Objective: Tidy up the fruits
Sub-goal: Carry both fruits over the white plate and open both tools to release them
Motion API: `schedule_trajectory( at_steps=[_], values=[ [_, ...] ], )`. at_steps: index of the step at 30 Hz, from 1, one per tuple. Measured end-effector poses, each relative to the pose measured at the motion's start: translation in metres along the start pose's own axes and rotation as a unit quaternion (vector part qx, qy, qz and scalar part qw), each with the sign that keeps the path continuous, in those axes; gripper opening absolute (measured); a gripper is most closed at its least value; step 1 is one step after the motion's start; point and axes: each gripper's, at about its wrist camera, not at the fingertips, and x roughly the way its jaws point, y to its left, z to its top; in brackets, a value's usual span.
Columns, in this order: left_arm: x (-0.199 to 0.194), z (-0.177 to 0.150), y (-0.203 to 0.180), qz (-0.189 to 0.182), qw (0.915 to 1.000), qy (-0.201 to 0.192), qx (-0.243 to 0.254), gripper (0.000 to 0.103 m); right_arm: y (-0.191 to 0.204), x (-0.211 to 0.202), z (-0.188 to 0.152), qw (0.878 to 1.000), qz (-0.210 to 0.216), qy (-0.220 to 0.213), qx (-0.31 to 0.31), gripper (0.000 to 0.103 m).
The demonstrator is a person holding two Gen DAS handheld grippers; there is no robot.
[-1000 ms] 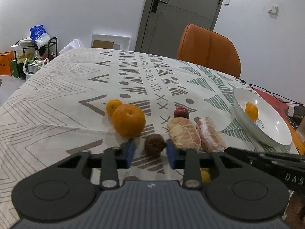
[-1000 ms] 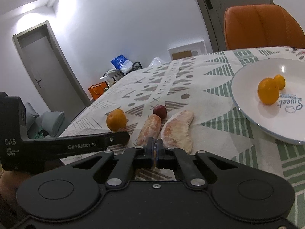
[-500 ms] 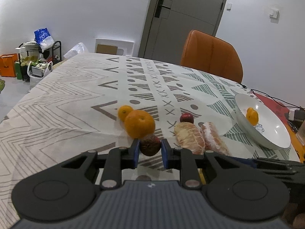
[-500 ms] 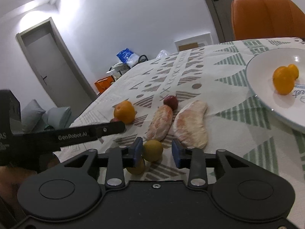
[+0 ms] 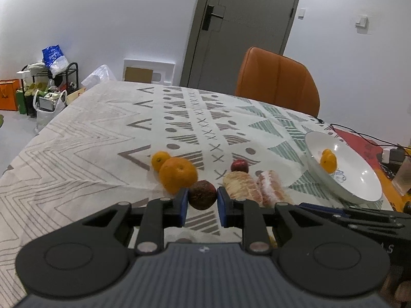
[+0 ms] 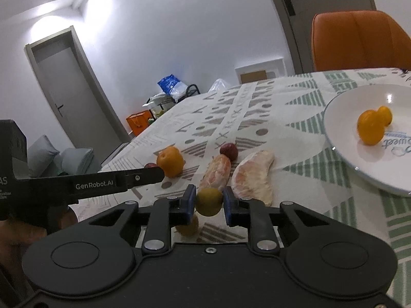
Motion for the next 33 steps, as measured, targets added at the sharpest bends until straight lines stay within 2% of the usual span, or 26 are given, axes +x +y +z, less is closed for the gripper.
schedule_trajectory(
  at_steps=[16,33],
  values=[
    [0.005,0.003,-0.053,-0.036,0.9985,-0.005,0.04,0.023,-0.031,-0.047,0.008,0.997,-0.057,-0.056,0.011,0.021],
    [0.015,0.004,-0.1,-0.06,0.9956,-0.004,0.072,0.023,-0.066,-0.079,0.005,0.991,-0.092,-0.087,0.037,0.021]
  ],
)
